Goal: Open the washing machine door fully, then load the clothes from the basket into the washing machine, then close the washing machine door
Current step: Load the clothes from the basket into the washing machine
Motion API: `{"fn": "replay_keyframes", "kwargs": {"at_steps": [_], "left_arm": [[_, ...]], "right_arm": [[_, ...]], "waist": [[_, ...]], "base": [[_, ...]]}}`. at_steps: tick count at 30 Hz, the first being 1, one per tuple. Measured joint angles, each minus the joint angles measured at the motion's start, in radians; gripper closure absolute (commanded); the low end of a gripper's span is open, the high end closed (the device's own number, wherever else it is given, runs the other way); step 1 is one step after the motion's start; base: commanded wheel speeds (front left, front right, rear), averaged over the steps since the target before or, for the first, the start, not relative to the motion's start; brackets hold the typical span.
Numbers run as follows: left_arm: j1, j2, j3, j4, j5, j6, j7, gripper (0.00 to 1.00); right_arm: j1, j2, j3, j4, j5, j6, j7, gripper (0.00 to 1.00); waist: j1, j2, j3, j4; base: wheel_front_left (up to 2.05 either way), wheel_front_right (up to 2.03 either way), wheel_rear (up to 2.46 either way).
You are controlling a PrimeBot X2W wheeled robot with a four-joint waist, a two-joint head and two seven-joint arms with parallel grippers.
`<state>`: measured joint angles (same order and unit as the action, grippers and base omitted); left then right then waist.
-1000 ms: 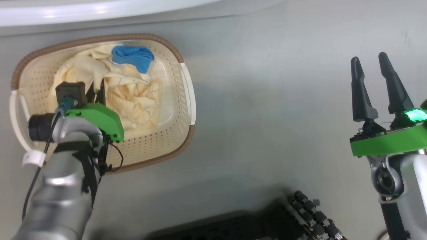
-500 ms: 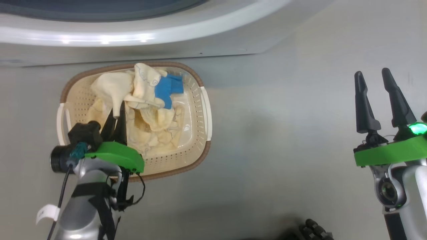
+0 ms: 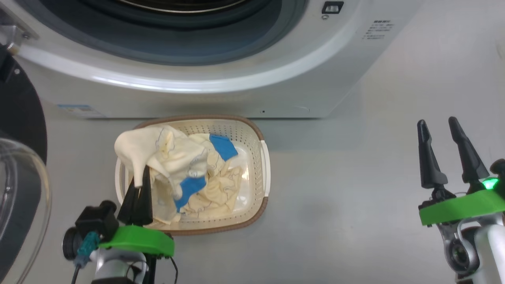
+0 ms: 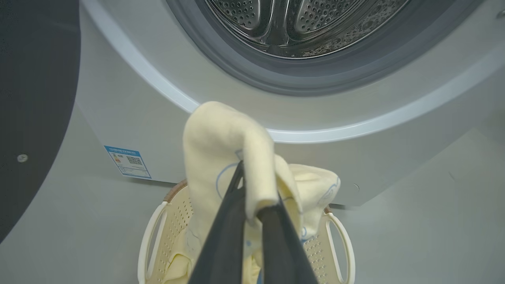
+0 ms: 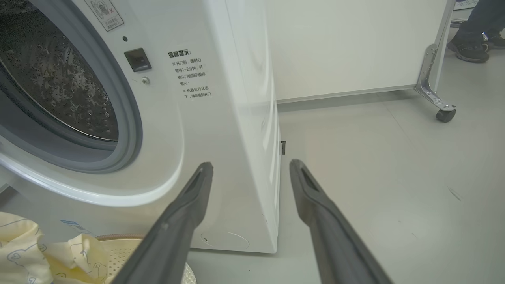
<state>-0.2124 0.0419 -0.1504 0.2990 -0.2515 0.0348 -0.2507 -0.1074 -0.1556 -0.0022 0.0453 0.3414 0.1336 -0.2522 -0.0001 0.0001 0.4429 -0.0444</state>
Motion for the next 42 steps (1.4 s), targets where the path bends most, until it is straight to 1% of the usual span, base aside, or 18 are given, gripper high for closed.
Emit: {"fn": "replay_keyframes", "kwargs": {"at_steps": [2, 7, 13, 17, 21, 28, 35, 42], "left_arm": [[0.044, 0.000, -0.006, -0.031, -0.005, 0.011, 0.000, 1.00], [0.145, 0.001, -0.014, -0.080, -0.022, 0.020, 0.000, 1.00], [0.245, 0.001, 0.000, -0.117, -0.025, 0.037, 0.000, 1.00], [0.318, 0.002, 0.021, -0.142, -0.025, 0.038, 0.000, 1.00], [0.343, 0.003, 0.027, -0.162, -0.031, 0.038, 0.000, 1.00], [0.392, 0.003, 0.033, -0.212, -0.035, 0.054, 0.000, 1.00], [0.406, 0.004, 0.034, -0.245, -0.030, 0.054, 0.000, 1.00], [0.369, 0.004, 0.031, -0.277, -0.011, 0.031, 0.000, 1.00]], "right_arm": [[0.018, 0.000, 0.000, 0.006, -0.006, 0.000, 0.000, 0.00], [0.079, 0.002, -0.011, 0.017, -0.012, 0.000, 0.000, 0.00], [0.150, 0.005, -0.007, 0.030, -0.030, 0.000, 0.000, 0.00], [0.189, 0.007, -0.007, 0.030, -0.044, 0.000, 0.000, 0.00], [0.219, 0.008, -0.009, 0.030, -0.048, 0.000, 0.000, 0.00], [0.272, 0.023, -0.025, 0.029, -0.062, 0.000, 0.000, 0.00], [0.284, 0.034, -0.026, 0.028, -0.069, 0.000, 0.000, 0.00], [0.283, 0.041, -0.025, 0.021, -0.069, 0.000, 0.000, 0.00]], "waist": [[0.0000, 0.0000, -0.035, 0.008], [0.0000, 0.0000, -0.128, 0.026], [-0.0001, 0.0000, -0.245, 0.041], [-0.0001, 0.0000, -0.313, 0.043], [-0.0001, 0.0000, -0.359, 0.044], [-0.0001, 0.0000, -0.399, 0.036], [-0.0001, 0.0000, -0.398, 0.017], [-0.0001, 0.0000, -0.372, 0.002]], "base": [[0.00, 0.00, 0.00], [0.00, 0.00, 0.00], [0.00, 0.00, 0.00], [0.00, 0.00, 0.00], [0.00, 0.00, 0.00], [0.00, 0.00, 0.00], [0.00, 0.00, 0.00], [0.00, 0.00, 0.00]]}}
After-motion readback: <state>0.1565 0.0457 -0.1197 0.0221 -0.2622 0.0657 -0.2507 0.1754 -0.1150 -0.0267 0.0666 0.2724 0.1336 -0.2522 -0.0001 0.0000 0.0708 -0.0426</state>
